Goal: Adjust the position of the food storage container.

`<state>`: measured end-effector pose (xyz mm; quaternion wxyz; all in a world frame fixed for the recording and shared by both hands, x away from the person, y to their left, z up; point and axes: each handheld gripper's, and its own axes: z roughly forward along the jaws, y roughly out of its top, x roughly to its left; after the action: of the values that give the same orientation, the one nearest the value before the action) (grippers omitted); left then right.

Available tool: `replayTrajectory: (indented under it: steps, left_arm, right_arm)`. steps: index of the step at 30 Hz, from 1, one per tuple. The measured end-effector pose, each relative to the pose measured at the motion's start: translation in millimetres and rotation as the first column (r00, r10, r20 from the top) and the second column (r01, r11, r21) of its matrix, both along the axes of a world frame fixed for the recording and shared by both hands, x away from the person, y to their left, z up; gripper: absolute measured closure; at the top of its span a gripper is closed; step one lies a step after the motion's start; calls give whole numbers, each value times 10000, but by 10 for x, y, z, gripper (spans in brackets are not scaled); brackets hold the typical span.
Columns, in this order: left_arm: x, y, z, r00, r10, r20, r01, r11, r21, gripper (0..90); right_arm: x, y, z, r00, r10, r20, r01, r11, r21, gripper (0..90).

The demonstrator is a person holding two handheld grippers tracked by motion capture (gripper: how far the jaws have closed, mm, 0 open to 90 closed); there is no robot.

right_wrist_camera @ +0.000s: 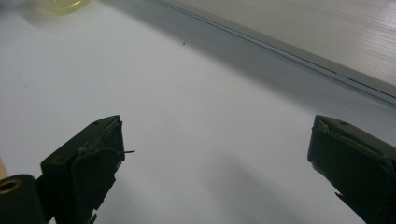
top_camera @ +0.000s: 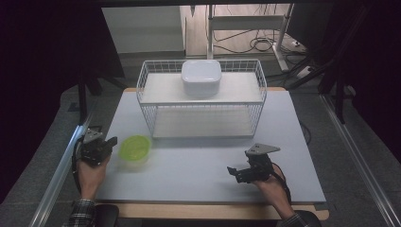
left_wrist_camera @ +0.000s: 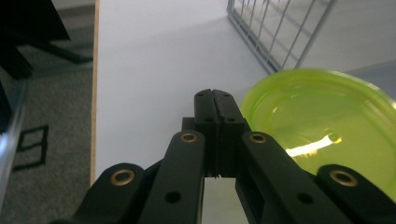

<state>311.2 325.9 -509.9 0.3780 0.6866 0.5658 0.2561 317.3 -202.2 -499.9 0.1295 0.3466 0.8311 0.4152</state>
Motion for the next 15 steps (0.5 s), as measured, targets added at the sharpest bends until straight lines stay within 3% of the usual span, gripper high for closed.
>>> replayTrajectory:
  steps: [6, 15]
  left_arm:
    - [50, -56, -65, 9990, 48, -435, -47, 10000, 10, 898]
    - [60, -172, -73, 9985, -60, -547, 55, 9999, -91, 897]
  right_arm:
    - [2, 10, -19, 9999, 1, -103, -2, 10000, -95, 41]
    - [8, 21, -41, 9997, -6, -229, 1, 9997, -232, 41]
